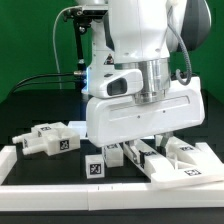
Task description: Assemble chair
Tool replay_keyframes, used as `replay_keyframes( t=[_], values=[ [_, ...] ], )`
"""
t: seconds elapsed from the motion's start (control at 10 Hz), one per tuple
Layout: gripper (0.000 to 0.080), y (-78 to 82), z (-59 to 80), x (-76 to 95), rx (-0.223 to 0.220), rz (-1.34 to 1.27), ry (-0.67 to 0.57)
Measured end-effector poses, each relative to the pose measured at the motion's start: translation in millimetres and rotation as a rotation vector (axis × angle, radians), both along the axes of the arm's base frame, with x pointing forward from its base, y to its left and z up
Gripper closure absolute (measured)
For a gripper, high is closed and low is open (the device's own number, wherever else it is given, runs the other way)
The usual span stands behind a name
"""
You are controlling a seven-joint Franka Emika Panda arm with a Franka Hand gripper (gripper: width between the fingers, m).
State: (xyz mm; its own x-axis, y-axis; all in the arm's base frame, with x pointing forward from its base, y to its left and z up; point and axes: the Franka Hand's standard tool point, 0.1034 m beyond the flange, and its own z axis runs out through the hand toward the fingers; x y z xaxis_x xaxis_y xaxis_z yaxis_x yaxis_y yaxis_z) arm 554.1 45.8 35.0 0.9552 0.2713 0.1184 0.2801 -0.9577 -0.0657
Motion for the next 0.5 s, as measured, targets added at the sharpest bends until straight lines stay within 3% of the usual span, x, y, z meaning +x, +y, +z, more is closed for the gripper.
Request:
replay_keyframes(
  t=[0.2, 0.3, 0.5],
  values=[
    [0.0502, 11.3, 56.2, -4.8, 0.004, -0.042, 0.036],
    [0.0502, 17.4, 76.9, -6.5, 0.005, -0.034, 0.034],
    [0.0527, 28.3, 84.6, -10.8, 0.000, -0.017, -0.015]
  ],
)
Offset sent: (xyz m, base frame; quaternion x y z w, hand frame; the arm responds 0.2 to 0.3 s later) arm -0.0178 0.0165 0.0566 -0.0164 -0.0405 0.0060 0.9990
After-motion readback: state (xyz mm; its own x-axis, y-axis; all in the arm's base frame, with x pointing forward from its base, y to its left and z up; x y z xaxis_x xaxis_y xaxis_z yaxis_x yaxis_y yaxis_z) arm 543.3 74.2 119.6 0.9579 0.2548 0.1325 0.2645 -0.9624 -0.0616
